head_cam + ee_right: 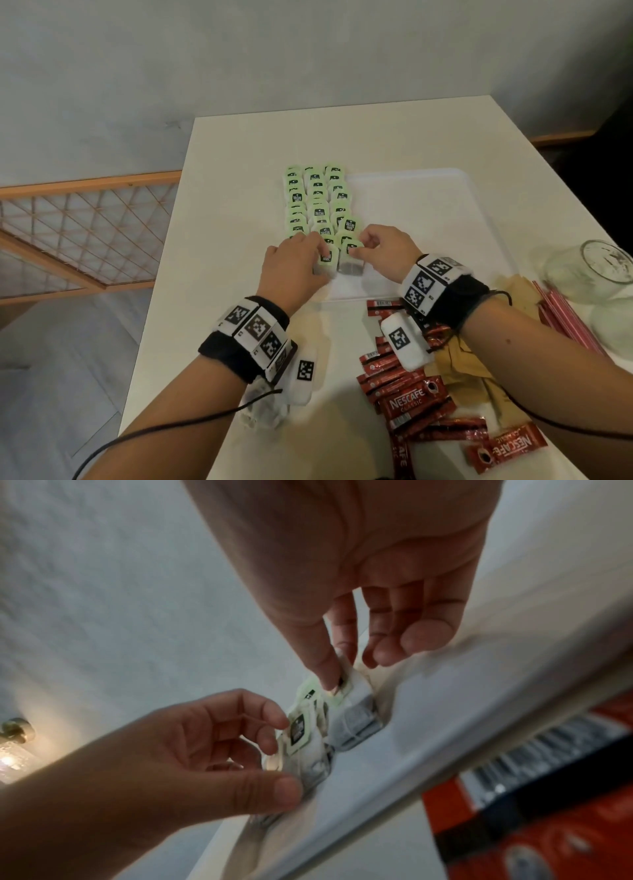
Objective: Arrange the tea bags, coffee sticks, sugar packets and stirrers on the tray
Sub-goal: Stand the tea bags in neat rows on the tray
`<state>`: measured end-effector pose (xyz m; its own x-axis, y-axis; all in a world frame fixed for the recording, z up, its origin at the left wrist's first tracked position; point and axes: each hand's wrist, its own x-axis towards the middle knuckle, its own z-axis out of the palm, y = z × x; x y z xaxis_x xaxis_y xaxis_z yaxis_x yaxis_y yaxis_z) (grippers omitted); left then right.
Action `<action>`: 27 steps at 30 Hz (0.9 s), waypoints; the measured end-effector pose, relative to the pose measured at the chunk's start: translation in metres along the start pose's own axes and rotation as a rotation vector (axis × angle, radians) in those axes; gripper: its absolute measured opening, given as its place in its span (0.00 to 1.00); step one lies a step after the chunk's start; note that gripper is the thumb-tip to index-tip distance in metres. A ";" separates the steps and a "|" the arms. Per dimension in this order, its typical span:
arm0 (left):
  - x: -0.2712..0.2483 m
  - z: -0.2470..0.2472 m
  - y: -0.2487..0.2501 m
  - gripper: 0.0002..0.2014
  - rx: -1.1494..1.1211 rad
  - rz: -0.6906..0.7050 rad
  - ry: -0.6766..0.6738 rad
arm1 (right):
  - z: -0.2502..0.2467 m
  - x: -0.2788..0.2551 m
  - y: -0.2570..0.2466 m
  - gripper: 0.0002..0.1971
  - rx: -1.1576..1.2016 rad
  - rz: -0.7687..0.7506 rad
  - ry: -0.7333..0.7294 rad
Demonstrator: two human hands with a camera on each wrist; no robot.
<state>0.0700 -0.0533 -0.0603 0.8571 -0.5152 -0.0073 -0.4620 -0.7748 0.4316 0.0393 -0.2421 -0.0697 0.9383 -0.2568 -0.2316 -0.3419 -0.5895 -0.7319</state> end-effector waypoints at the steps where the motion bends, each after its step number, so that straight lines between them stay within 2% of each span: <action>1: 0.000 0.000 0.000 0.17 0.044 0.015 -0.017 | 0.000 0.000 0.002 0.11 0.002 0.017 -0.001; 5: 0.005 -0.001 0.002 0.26 0.062 0.019 -0.048 | -0.002 -0.002 0.005 0.13 0.076 0.071 0.022; 14: 0.008 0.005 0.004 0.23 -0.003 -0.037 -0.047 | 0.000 0.008 -0.005 0.12 0.220 0.202 -0.027; 19: 0.007 0.008 0.003 0.22 0.006 -0.045 -0.012 | 0.001 0.011 -0.009 0.13 0.324 0.118 0.011; 23: 0.004 0.003 0.004 0.22 0.010 -0.037 -0.021 | -0.002 0.008 -0.015 0.16 0.293 0.064 -0.013; 27: -0.006 -0.016 0.006 0.20 -0.021 -0.047 -0.042 | -0.009 -0.006 -0.020 0.21 0.220 0.025 0.043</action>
<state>0.0653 -0.0489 -0.0436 0.8670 -0.4939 -0.0657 -0.4164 -0.7907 0.4487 0.0404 -0.2357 -0.0479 0.9249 -0.3047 -0.2273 -0.3413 -0.4023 -0.8495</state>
